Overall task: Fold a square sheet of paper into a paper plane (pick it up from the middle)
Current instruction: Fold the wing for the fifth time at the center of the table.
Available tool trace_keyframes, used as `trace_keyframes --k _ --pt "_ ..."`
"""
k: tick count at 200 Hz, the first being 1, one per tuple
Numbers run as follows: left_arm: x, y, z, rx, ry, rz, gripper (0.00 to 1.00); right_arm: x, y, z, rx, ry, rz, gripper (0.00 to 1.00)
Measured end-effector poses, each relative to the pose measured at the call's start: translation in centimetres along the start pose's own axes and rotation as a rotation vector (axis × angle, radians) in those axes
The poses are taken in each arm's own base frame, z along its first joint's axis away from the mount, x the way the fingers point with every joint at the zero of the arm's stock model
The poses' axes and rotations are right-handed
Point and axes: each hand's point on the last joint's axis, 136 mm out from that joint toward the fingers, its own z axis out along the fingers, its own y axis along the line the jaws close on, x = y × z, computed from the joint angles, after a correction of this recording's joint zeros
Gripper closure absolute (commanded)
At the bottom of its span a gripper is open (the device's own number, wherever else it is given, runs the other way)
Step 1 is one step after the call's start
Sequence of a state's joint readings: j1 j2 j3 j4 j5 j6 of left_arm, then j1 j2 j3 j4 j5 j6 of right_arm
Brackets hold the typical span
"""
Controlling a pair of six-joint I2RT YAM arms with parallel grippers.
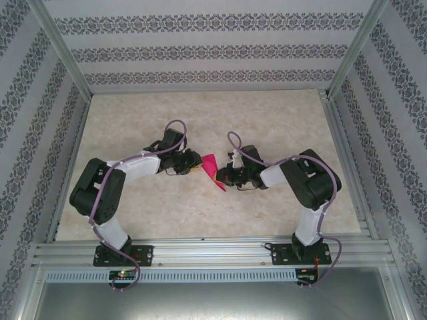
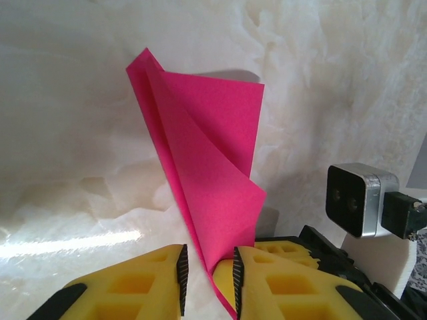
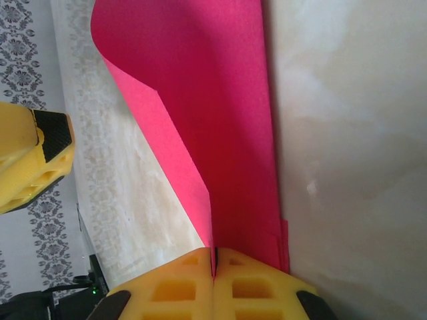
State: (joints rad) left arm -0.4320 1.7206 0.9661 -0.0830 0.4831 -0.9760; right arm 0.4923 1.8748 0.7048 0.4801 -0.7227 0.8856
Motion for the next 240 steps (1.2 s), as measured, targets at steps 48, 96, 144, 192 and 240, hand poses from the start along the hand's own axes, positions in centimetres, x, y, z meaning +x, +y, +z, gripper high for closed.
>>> trace_keyframes --k 48,96,144,192,240 --pt "1.1 -0.5 2.1 0.044 0.056 0.024 0.73 -0.1 -0.1 0.1 -0.009 0.009 0.046 0.95" --pt "2.3 -0.7 4.0 0.067 0.099 0.048 0.71 -0.1 -0.1 0.1 -0.012 0.012 0.068 0.95" --pt "2.3 -1.3 4.1 0.094 0.094 0.064 0.69 -0.2 -0.2 0.0 -0.014 0.015 0.075 0.95" --pt "1.8 -2.2 4.1 0.128 0.077 0.081 0.66 -0.3 -0.2 -0.1 -0.016 0.014 0.077 0.95" --pt "1.7 -3.1 4.1 0.164 0.07 0.098 0.64 -0.3 -0.2 -0.1 -0.015 0.013 0.094 0.95"
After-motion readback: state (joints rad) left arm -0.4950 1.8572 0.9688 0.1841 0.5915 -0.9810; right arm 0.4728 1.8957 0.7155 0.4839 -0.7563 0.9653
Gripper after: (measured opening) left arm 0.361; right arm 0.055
